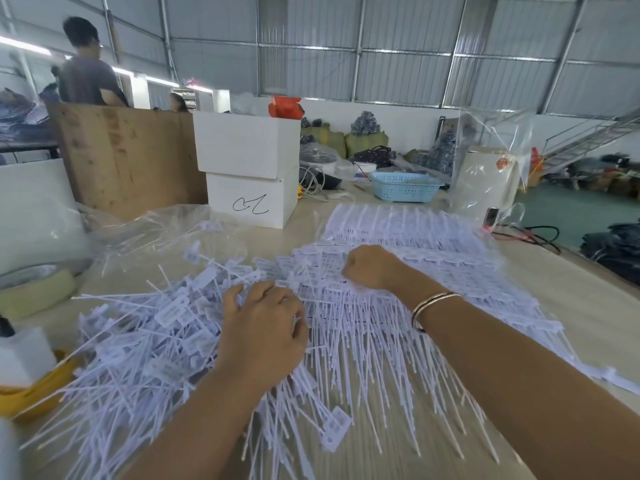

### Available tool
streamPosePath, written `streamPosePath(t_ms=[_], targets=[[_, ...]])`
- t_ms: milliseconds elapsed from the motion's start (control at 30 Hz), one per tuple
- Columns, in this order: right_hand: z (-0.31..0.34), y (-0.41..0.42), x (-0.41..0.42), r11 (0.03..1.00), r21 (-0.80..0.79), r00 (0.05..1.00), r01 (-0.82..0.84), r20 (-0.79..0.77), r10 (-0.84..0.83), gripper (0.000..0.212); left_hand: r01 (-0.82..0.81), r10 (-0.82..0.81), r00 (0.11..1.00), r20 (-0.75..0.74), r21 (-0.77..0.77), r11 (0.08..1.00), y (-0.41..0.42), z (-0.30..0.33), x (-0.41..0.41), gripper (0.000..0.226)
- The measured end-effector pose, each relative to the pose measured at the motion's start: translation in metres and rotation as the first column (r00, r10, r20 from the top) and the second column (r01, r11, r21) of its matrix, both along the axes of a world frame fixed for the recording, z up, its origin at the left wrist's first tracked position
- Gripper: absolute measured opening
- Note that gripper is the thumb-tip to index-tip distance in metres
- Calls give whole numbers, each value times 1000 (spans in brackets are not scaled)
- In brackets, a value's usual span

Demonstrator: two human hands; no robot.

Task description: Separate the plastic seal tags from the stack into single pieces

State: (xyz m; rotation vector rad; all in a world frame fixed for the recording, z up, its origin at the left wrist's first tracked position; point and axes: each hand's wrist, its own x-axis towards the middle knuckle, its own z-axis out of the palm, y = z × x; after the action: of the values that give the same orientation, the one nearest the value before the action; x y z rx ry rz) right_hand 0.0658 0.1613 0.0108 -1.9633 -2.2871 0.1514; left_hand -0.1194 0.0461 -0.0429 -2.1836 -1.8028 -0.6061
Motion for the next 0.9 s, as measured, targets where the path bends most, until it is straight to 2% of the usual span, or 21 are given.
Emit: streamPosePath(t_ms=[67, 100, 167, 200, 267, 367, 433, 533, 600, 667, 733, 800, 900], targets=[[-5, -4, 2, 998, 55, 999, -40, 8, 40, 40, 0, 0, 1000, -13, -2, 1000, -1, -1, 1, 31], [-4, -3, 3, 993, 115, 998, -16, -64, 23, 41, 0, 0, 1000, -11, 0, 1000, -1, -1, 1, 31], [-2, 5, 1, 971, 232, 983, 56, -182, -13, 30, 2, -2, 1000, 3, 4, 1000, -2, -1, 2, 31], [-1, 10, -1, 961, 270, 990, 51, -138, -14, 26, 2, -2, 1000, 0, 5, 1000, -2, 0, 2, 31], [-4, 20, -9, 971, 240, 999, -16, 45, 5, 34, 4, -4, 1000, -1, 8, 1000, -1, -1, 2, 31], [-14, 35, -17, 969, 239, 967, -62, 254, -1, 36, 2, -2, 1000, 4, 13, 1000, 0, -1, 1, 32], [-18, 40, -16, 948, 310, 957, -68, 290, -26, 34, -3, 3, 1000, -6, 21, 1000, 0, -2, 1, 33], [-18, 42, -8, 950, 314, 990, -8, 138, -37, 30, 2, -2, 1000, 2, 25, 1000, 1, -2, 1, 33], [-13, 40, -2, 950, 311, 997, 36, -76, -13, 22, 9, -10, 1000, 16, 38, 999, 2, -3, 0, 31], [-3, 34, 3, 934, 354, 961, 54, -273, 48, 11, 16, -19, 999, 51, 57, 998, 3, -4, 0, 30], [10, 26, 7, 890, 457, 957, -2, -257, 135, 9, 15, -22, 996, 88, 75, 997, 4, -4, 0, 29], [22, 19, 12, 847, 528, 965, -61, -186, 185, 20, 9, -19, 994, 108, 99, 995, 4, -4, 0, 29], [42, 7, 19, 778, 629, 911, 9, -326, 253, 23, -10, 2, 996, 91, 93, 996, 5, -1, -2, 30]])
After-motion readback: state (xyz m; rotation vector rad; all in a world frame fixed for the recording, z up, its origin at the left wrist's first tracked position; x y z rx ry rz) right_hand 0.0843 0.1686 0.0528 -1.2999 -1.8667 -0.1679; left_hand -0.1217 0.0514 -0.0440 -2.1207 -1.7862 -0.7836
